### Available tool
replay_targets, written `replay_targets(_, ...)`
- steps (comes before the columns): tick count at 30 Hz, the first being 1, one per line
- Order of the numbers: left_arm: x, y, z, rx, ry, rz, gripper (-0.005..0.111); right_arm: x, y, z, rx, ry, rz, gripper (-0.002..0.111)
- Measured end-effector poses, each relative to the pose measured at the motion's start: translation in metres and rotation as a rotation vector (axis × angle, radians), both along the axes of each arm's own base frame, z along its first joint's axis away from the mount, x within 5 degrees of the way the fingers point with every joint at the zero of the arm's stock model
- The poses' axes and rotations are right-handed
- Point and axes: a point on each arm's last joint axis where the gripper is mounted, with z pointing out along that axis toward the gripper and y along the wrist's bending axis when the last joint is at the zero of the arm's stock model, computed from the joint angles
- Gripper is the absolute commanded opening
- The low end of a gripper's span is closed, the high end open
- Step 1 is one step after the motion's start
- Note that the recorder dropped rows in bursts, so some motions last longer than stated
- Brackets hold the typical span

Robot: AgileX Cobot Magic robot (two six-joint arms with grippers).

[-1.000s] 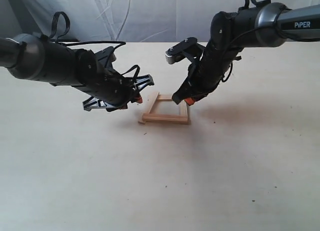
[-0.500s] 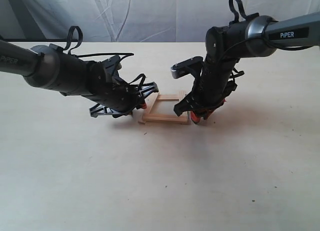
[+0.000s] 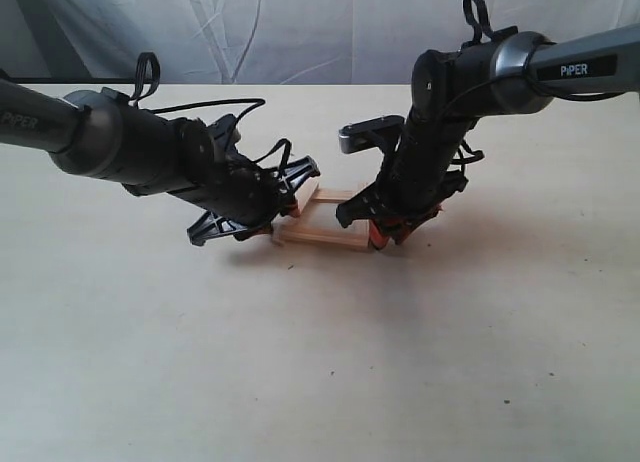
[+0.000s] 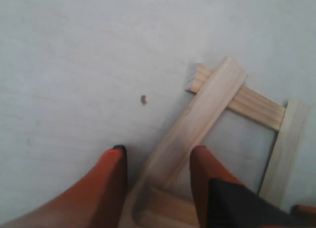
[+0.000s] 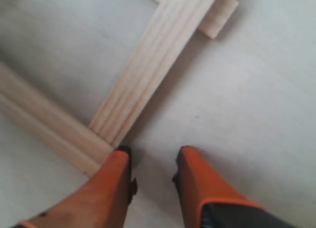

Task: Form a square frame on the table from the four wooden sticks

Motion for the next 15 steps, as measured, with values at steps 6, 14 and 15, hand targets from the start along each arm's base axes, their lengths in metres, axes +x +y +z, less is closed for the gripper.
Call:
replay_targets(6,-0.0015,-0.0017,-0.0001,-0.048,0.038,0.046,0.042,-0.0004,0.0014,0.0003,0.017,0.008,-0.015,0.033)
replay_targets(14,-0.0036,-0.0046,0.0002,-0.103,0.09,0.086,0.042,-0.0007,0.0024,0.0003,0.028,0.015,-0.028,0.033)
replay_targets(15,-0.0037,-0.0046,0.0001,-0.103,0.092,0.085,0.042,-0.0007,0.0024,0.0003,0.028,0.015,-0.028,0.033)
